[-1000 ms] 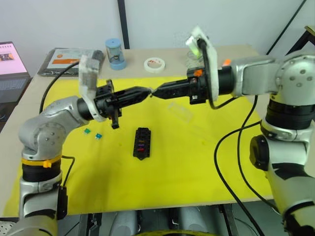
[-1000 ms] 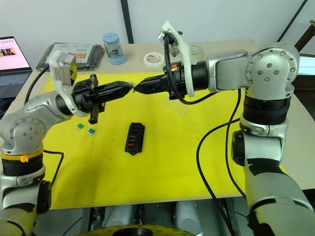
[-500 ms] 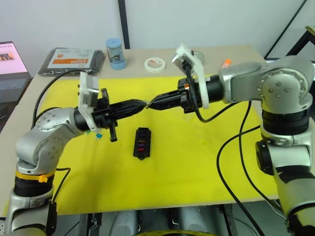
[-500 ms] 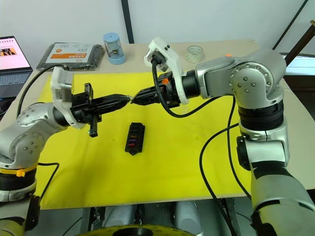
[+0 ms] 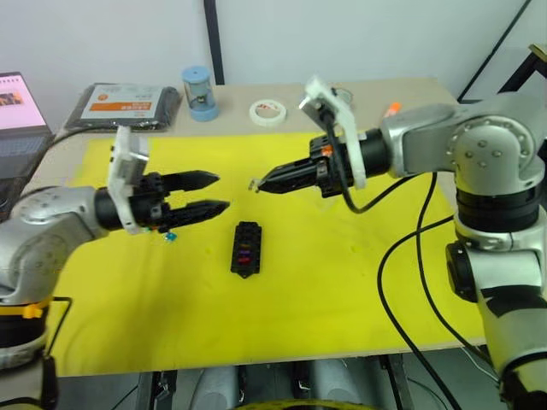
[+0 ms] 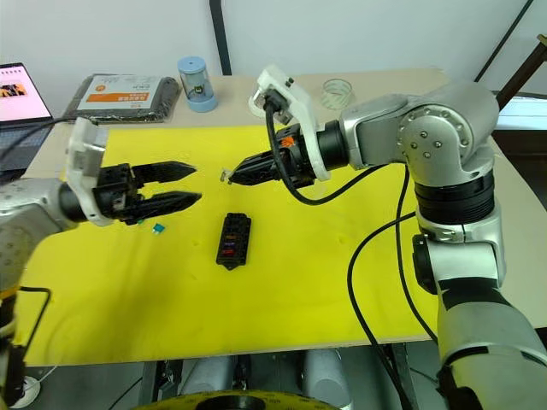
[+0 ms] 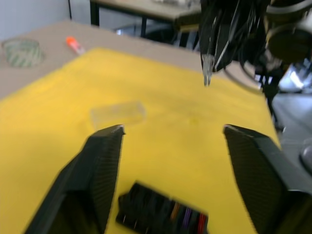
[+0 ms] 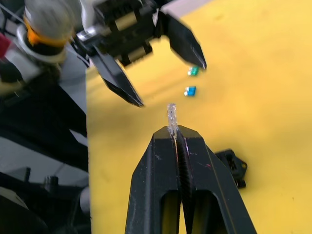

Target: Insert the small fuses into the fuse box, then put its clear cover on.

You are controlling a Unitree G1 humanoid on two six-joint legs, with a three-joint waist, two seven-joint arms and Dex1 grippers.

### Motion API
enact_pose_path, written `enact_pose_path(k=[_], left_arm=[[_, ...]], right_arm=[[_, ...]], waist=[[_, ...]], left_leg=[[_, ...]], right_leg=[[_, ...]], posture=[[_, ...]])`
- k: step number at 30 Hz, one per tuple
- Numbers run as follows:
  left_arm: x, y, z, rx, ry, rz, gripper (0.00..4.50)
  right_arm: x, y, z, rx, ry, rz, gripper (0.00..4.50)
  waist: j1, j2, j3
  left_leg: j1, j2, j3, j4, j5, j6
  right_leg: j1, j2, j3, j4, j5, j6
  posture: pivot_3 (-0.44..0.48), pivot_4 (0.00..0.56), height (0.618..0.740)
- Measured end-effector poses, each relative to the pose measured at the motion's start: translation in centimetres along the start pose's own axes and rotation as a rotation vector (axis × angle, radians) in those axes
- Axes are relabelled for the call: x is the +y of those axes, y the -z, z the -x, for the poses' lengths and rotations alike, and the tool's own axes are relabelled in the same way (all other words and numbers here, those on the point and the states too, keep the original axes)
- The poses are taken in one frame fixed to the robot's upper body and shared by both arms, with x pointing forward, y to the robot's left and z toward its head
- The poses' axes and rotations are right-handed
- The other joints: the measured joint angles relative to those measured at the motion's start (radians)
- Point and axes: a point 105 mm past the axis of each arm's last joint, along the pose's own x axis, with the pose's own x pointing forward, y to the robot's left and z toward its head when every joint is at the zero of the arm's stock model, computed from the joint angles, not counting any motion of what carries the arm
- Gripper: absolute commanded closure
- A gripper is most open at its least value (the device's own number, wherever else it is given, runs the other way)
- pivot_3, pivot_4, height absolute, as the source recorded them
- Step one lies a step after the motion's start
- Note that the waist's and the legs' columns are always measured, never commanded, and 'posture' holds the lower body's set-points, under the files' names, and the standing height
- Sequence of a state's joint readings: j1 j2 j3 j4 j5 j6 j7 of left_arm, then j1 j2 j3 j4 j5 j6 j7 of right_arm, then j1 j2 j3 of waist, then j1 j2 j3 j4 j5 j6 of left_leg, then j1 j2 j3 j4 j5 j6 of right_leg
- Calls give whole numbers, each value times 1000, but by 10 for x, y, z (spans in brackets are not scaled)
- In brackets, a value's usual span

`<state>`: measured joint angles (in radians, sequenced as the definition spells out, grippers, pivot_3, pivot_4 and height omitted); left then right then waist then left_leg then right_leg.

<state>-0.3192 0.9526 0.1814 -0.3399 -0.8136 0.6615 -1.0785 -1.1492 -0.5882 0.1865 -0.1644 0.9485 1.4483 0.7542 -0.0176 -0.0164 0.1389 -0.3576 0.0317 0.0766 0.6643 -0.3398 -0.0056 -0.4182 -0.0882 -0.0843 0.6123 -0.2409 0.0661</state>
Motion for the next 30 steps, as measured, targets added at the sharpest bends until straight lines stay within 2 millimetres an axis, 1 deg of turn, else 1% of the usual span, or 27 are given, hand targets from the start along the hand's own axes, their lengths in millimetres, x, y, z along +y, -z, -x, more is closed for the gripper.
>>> enact_pose_path(k=[2, 4, 7, 9, 12, 16, 19, 22, 27, 30], left_arm=[[-4, 17, 2, 102, 27, -59, 8], [-5, 26, 0, 139, 42, -119, 8], [1, 42, 3, 184, 25, -217, 8], [6, 49, 4, 197, -2, -261, 8], [8, 63, 4, 182, -26, -269, 8], [2, 78, 6, 186, -21, -258, 8], [-3, 82, 7, 180, -6, -251, 8], [-5, 82, 5, 175, 13, -256, 8], [-12, 85, -3, 157, 80, -233, 8], [-10, 85, -7, 145, 100, -224, 8]], right_arm=[[-1, 6, -10, 47, 20, 44, 4500], [-2, 11, -19, 86, 32, 86, 4500], [-4, 22, -36, 154, 54, 147, 4500], [-7, 27, -43, 186, 80, 174, 4500], [-11, 36, -59, 230, 109, 213, 4500], [-17, 44, -69, 257, 135, 223, 4500], [-22, 50, -70, 278, 154, 217, 4500], [-22, 55, -72, 297, 152, 219, 4500], [-24, 56, -75, 304, 148, 218, 4500], [-23, 56, -78, 305, 142, 224, 4500]], waist=[[2, 1, 0], [5, 0, 0], [5, 0, 0], [5, 0, 0], [2, 0, 0], [1, 0, 0], [5, 0, 0], [4, 0, 0], [2, 0, 0], [3, 0, 0]], left_leg=[[0, 0, 0, 0, 0, 0], [-1, 0, 0, 0, 0, 0], [-2, 0, 0, 0, 0, 0], [-2, 0, 1, 0, 0, 0], [-5, 0, 1, 0, 1, -2], [-6, 0, 1, 0, 1, -2], [-7, 0, 0, 1, 1, -2], [-7, 0, 0, 1, 0, 1], [-7, 0, 0, 1, 0, 0], [-7, 0, 0, 1, 0, 0]], right_leg=[[-1, 0, 0, 0, 0, 0], [-1, 0, 0, 0, 0, 0], [-2, -1, 0, 0, 0, 0], [-3, -1, 0, 0, 0, 0], [-5, -1, 0, 1, 0, 0], [-6, -1, 0, 1, 0, 0], [-6, -2, -1, 1, 0, 0], [-6, -2, -1, 1, 0, 0], [-6, -1, -1, 1, 0, 0], [-6, -1, -1, 2, 0, 0]], posture=[[0, 150, 740], [0, 150, 740], [0, 150, 740], [0, 150, 740], [0, 150, 740], [0, 150, 740], [0, 150, 740], [0, 150, 740], [0, 150, 740], [0, 150, 740]])
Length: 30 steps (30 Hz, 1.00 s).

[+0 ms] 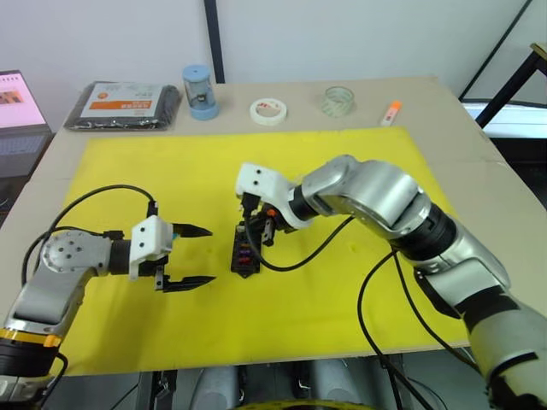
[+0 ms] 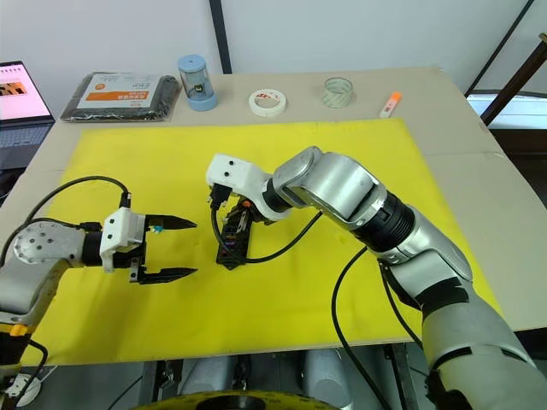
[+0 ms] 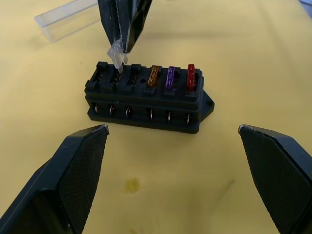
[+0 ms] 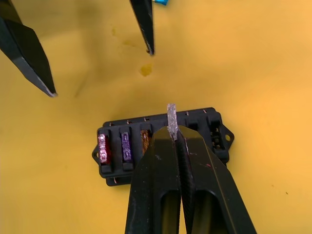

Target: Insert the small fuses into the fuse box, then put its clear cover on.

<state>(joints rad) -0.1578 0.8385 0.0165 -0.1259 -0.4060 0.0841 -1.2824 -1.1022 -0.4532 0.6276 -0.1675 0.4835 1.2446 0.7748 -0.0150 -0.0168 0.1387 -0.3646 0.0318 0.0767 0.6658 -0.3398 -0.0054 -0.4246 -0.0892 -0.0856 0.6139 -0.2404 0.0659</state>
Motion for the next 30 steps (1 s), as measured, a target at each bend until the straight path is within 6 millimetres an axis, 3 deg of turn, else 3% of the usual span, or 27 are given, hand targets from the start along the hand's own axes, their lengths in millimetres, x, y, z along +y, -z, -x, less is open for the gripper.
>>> enact_pose_path(k=[10, 30], left_arm=[[11, 3, -5, -18, 12, 22, 8], [15, 2, -12, -36, 14, 19, 8]], right_arm=[[-1, 9, -5, 33, -6, -7, 4500], [-5, 17, -6, 61, 16, 3, 4500]], waist=[[1, 0, 0], [1, 0, 0]], left_leg=[[0, 0, 0, 0, 1, -2], [0, 0, 0, 1, 1, -3]], right_leg=[[0, 0, 0, 0, 0, 0], [0, 1, 0, 0, 0, 0]], posture=[[0, 150, 740], [0, 150, 740]])
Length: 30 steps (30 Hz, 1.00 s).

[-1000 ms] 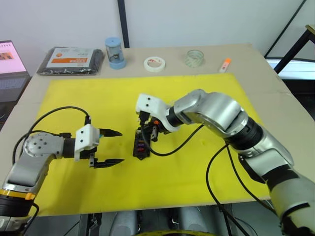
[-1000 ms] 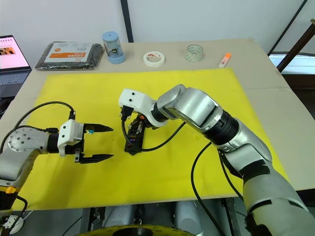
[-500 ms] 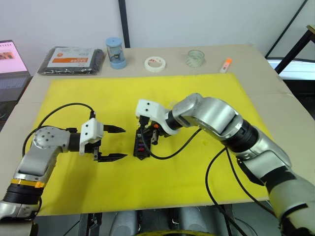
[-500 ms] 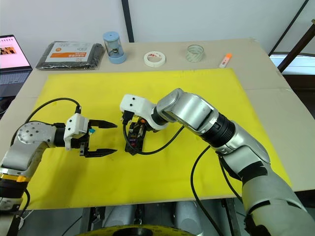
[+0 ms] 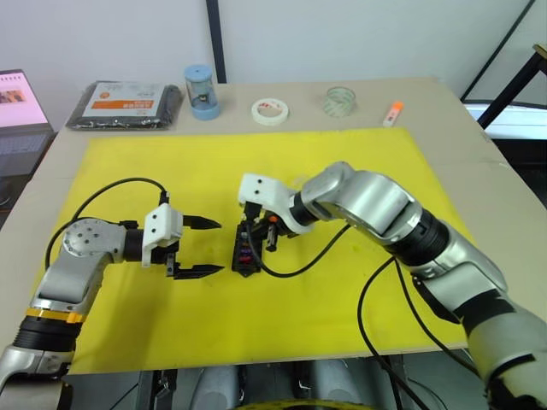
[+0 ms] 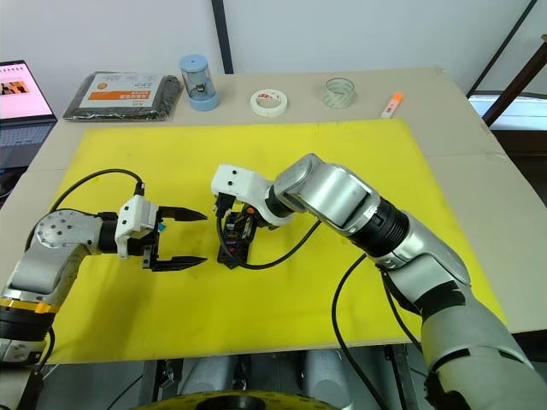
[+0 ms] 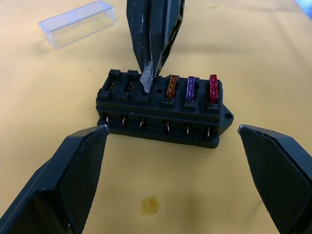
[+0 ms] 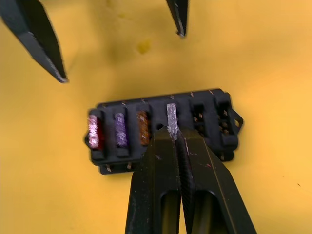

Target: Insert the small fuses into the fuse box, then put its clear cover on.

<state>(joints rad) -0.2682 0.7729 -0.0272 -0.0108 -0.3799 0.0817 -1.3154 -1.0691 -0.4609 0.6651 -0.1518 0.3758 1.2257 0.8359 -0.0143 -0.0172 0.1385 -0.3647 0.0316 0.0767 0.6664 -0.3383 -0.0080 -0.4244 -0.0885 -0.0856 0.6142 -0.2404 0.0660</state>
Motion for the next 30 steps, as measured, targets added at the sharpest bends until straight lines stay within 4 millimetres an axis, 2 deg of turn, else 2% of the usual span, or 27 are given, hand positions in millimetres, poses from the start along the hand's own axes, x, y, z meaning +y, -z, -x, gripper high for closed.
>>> enact_pose_path(k=[30], left_arm=[[-1, 1, -5, -10, -13, -3, 8]], right_arm=[[3, 6, -7, -2, 12, 39, 4500]], waist=[[0, 0, -1]], left_leg=[[1, 0, 0, 0, 0, 0]], right_leg=[[1, 0, 0, 0, 0, 0]], posture=[[0, 150, 740]])
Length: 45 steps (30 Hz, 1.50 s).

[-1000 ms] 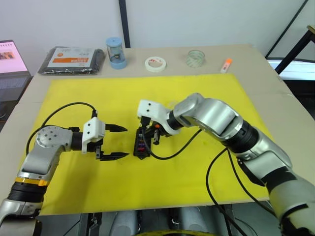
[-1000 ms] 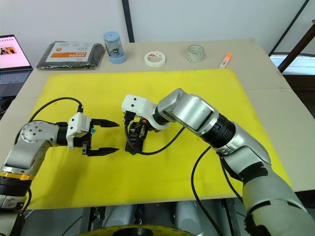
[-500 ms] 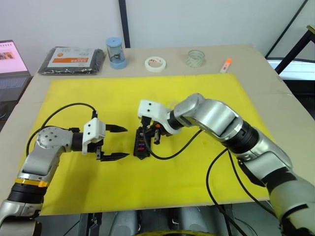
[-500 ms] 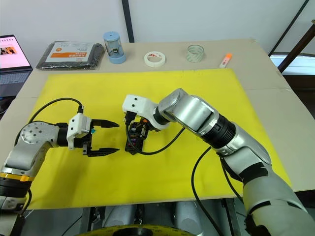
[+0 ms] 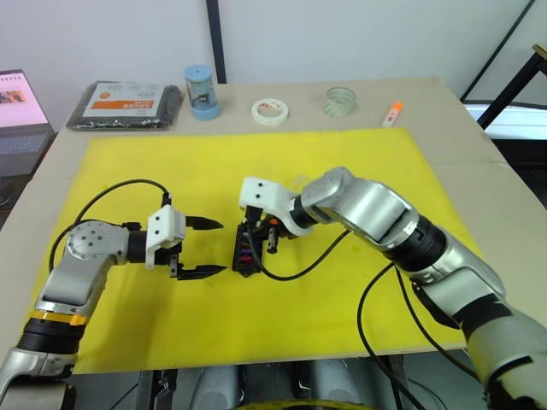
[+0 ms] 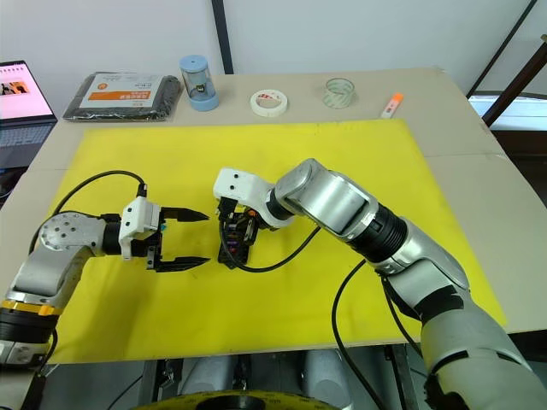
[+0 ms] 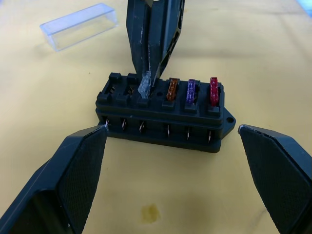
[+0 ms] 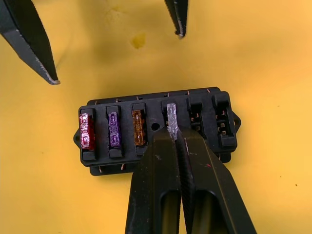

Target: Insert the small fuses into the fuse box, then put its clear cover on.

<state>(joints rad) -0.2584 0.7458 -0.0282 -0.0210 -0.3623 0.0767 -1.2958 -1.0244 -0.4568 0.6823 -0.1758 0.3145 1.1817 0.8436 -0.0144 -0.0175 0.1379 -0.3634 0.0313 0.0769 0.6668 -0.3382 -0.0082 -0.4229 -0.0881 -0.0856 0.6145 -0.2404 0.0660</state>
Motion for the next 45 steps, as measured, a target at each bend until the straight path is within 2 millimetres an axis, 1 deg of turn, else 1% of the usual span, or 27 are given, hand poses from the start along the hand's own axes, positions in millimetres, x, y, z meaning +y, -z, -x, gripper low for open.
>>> enact_pose_path(k=[5, 8, 13, 17, 21, 32, 45], left_arm=[[0, 0, -1, 1, -2, -3, 8], [1, 0, -1, 2, -8, -3, 8], [2, 0, -1, 2, -17, -3, 8], [3, 0, -1, -1, -24, -2, 8], [3, 0, -1, -1, -30, -2, 8], [3, 0, -2, -2, -33, -5, 8], [4, 1, -2, 3, -39, -8, 8]], right_arm=[[2, 3, -3, 5, 6, 29, 4500], [1, 3, -4, 5, 10, 36, 4500], [1, 4, -4, 8, 7, 37, 4500], [2, 3, -3, 3, -13, -41, 4500], [2, 0, -2, 9, -20, -63, 4500], [3, -1, -3, 14, -20, -39, 4500], [2, 3, -9, 7, -6, -4, 4500]], waist=[[0, 0, 0], [0, 0, 0], [0, 0, 0], [0, 0, 0], [0, 1, 0], [-2, 0, 0], [-5, 1, -1]], left_leg=[[7, 0, 0, -1, 0, 0], [8, 0, -1, -1, -1, 2], [8, 1, -1, -1, -1, 2], [8, 1, -1, -1, 0, 1], [8, 1, -1, -1, -1, 1], [8, 0, -1, -1, -1, 1], [10, 1, -1, -1, -2, 3]], right_leg=[[6, 0, 0, 0, 0, 0], [7, 0, 0, -1, 0, 0], [8, 0, 0, 0, 0, 0], [8, 0, 0, 0, 0, 0], [7, 0, 0, -1, 0, 0], [7, 0, 0, -1, 0, 0], [9, 0, 0, 0, 0, 0]], posture=[[0, 150, 740], [0, 150, 740], [0, 150, 740], [0, 150, 740], [0, 150, 740], [0, 150, 740], [0, 150, 740]])
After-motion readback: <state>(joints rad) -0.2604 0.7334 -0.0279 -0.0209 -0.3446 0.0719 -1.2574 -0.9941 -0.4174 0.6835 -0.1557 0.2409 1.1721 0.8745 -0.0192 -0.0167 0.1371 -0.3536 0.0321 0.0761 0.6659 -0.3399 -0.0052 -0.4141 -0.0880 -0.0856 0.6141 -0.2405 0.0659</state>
